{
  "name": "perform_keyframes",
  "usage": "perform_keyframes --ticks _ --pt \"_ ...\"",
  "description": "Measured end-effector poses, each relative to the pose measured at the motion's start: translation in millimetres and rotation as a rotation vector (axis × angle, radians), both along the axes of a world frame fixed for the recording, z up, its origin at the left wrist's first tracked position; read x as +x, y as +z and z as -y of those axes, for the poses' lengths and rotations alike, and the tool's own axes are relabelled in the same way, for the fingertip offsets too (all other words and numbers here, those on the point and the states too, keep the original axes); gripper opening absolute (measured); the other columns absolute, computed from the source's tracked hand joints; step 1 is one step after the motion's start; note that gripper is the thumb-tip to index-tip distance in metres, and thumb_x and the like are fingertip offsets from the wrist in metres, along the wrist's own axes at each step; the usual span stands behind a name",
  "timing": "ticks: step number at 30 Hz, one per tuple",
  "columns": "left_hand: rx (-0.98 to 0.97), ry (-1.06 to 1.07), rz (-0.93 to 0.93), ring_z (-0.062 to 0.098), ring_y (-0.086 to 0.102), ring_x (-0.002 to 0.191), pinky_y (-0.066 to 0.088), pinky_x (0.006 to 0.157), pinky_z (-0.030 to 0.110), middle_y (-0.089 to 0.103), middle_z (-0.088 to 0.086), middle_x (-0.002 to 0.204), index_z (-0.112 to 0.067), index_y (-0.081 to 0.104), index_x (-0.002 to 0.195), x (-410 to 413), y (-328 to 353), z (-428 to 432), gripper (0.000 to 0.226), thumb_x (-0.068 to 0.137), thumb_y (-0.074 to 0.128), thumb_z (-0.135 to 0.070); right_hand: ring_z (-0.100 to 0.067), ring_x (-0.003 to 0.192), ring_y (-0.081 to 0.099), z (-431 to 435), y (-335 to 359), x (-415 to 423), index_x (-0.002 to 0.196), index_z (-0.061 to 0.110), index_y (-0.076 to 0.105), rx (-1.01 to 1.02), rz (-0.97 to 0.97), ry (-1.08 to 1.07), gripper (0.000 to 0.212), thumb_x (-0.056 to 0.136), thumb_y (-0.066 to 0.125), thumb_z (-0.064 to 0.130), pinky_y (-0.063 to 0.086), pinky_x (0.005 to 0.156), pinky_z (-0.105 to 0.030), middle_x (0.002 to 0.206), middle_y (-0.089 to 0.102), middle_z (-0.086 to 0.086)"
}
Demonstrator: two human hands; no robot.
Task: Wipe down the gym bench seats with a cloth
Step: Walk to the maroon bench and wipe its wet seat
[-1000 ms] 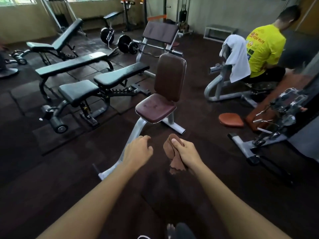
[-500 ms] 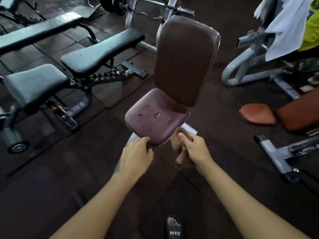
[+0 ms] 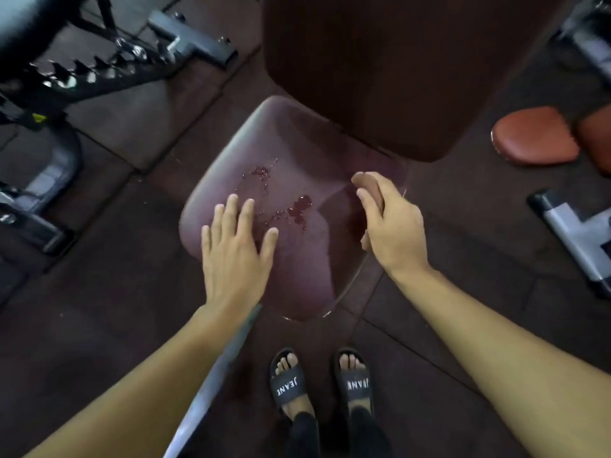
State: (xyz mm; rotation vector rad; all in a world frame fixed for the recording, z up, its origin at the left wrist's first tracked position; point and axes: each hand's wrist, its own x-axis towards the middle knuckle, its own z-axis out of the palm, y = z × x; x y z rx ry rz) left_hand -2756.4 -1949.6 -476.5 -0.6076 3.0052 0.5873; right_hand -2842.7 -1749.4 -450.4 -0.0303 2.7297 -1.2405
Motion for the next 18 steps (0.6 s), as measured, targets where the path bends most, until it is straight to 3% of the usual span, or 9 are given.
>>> perform_keyframes --ticks 1,2,4,7,12,14,18 --pt "-0.015 0.002 0.011 0.025 0.01 0.151 0.012 0.122 0.048 0.016 0.004 0.163 -0.02 0.029 0.152 -4 -12 5 0.063 0.098 0.044 -0.048 -0.018 0.099 0.071 6 -12 -5 0.133 0.04 0.051 0.05 -0.007 0.05 0.032 0.102 0.043 0.043 0.049 0.1 -0.041 0.116 0.071 0.004" --pt "-0.031 0.0 0.02 0.023 0.005 0.151 0.008 0.122 0.047 0.012 0.003 0.164 -0.021 0.024 0.154 -7 -22 8 0.065 0.099 0.04 -0.051 -0.018 0.13 0.054 12 -25 -7 0.14 0.037 0.048 0.14 -0.014 0.109 0.038 0.103 0.041 0.044 0.034 0.115 -0.041 0.141 0.058 0.004" --pt "-0.065 -0.014 0.023 0.022 -0.001 0.152 0.003 0.123 0.048 0.007 0.002 0.164 -0.021 0.018 0.156 -7 -37 10 0.066 0.1 0.033 -0.054 -0.015 0.152 0.016 25 -46 -5 0.149 0.032 0.04 0.36 -0.083 0.211 0.049 0.103 0.034 0.049 0.008 0.125 -0.04 0.161 0.029 0.007" --pt "-0.092 -0.005 0.021 0.02 -0.004 0.152 0.001 0.123 0.048 0.005 0.001 0.165 -0.022 0.014 0.156 -5 -49 8 0.066 0.1 0.025 -0.055 -0.015 0.153 0.013 37 -58 20 0.151 0.03 0.036 0.487 -0.149 0.285 0.053 0.103 0.028 0.051 0.006 0.124 -0.04 0.163 0.024 0.006" --pt "-0.092 -0.007 0.019 0.02 -0.002 0.152 0.003 0.123 0.048 0.007 0.0 0.164 -0.022 0.016 0.156 -4 -51 11 0.064 0.1 0.021 -0.053 -0.015 0.151 0.021 7 -62 62 0.152 0.03 0.033 0.588 -0.301 0.708 0.051 0.105 0.023 0.046 0.018 0.122 -0.042 0.162 0.027 0.005" --pt "-0.102 -0.011 0.016 0.019 -0.002 0.152 0.003 0.123 0.048 0.007 -0.001 0.164 -0.023 0.016 0.156 -4 -50 13 0.064 0.1 0.021 -0.053 -0.015 0.151 0.018 -4 -65 35 0.153 0.032 0.029 0.619 -0.282 0.653 0.051 0.105 0.021 0.047 0.013 0.121 -0.043 0.162 0.024 0.005" --pt "-0.091 0.004 0.005 0.018 -0.004 0.152 0.0 0.123 0.046 0.005 -0.003 0.164 -0.025 0.014 0.156 -6 -51 12 0.061 0.101 0.018 -0.051 -0.017 0.154 0.005 33 -66 -44 0.155 0.031 0.022 0.559 -0.13 0.313 0.053 0.105 0.022 0.047 0.004 0.123 -0.044 0.166 0.013 0.007"
